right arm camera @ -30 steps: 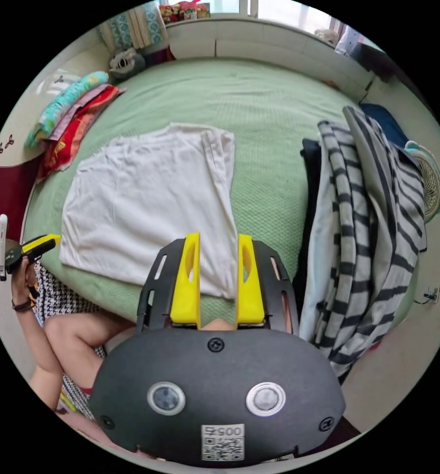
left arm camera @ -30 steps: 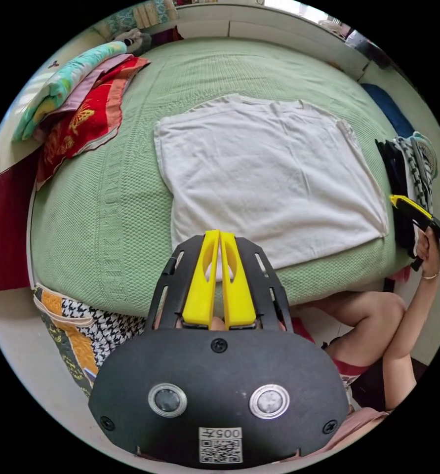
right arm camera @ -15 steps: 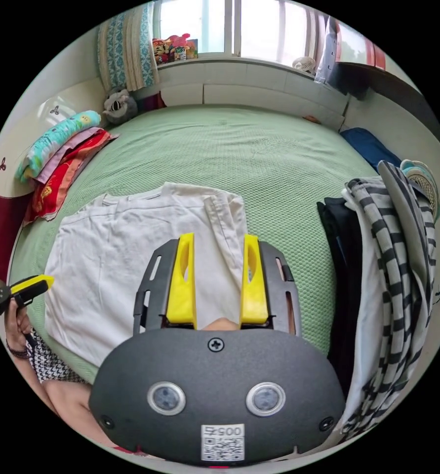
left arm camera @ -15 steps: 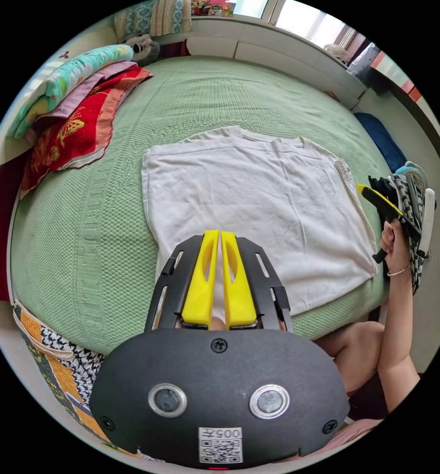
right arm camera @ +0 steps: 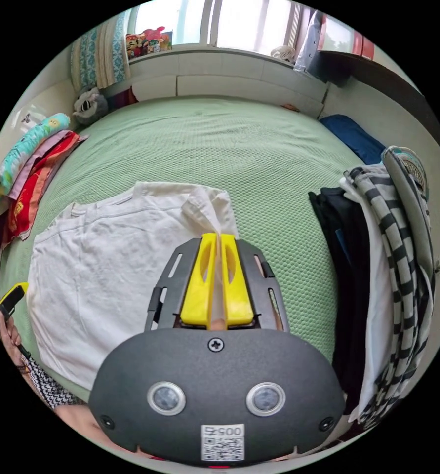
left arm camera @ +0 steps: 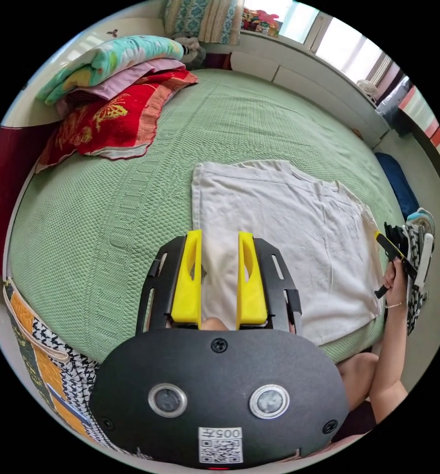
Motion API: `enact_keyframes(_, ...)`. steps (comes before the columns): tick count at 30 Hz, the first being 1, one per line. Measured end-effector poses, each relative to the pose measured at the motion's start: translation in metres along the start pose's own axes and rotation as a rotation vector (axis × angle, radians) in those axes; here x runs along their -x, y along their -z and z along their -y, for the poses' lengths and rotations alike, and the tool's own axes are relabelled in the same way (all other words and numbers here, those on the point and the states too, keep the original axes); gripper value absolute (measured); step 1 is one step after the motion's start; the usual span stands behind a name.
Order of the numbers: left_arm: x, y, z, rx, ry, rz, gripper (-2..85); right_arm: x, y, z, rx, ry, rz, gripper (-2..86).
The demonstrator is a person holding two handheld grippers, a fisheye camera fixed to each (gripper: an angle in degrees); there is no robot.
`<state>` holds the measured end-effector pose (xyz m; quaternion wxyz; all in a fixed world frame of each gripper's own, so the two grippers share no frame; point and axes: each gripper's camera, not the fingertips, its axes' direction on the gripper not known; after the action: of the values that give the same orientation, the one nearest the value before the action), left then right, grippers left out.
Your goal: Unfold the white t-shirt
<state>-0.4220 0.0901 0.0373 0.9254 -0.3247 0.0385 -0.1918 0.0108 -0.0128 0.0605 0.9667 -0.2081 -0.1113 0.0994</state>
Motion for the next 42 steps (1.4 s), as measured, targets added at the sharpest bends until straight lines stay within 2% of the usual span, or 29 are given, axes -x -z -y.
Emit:
enact_keyframes(5, 0.013, 0.004, -0.006, -0.004, 0.037, 0.024, 10.8, -0.014, 0.039, -0.015, -0.019, 0.009, 0.015, -1.6)
enact_keyframes(10, 0.024, 0.012, -0.018, 0.005, 0.077, 0.002, 3.2, -0.028, 0.065, -0.037, -0.025, 0.027, 0.025, -1.6)
enact_keyframes(16, 0.016, 0.055, -0.044, -0.016, 0.029, 0.006, 0.5, -0.049, 0.097, -0.069, -0.018, -0.005, 0.078, -1.6)
enact_keyframes(23, 0.003, 0.1, -0.1, 0.008, -0.021, 0.006, 0.1, -0.066, 0.137, -0.105, 0.022, 0.026, 0.044, -1.6)
enact_keyframes(34, 0.002, 0.116, -0.229, 0.208, -0.06, 0.073, 0.2, -0.122, 0.176, -0.212, 0.17, 0.111, 0.068, -1.5)
enact_keyframes(39, 0.014, 0.12, -0.261, 0.218, 0.009, 0.093, 1.0, -0.134, 0.167, -0.243, 0.248, 0.096, 0.055, -0.7)
enact_keyframes(42, 0.023, 0.14, -0.274, 0.143, 0.038, 0.063, 3.2, -0.137, 0.168, -0.259, 0.272, 0.13, -0.015, 3.6)
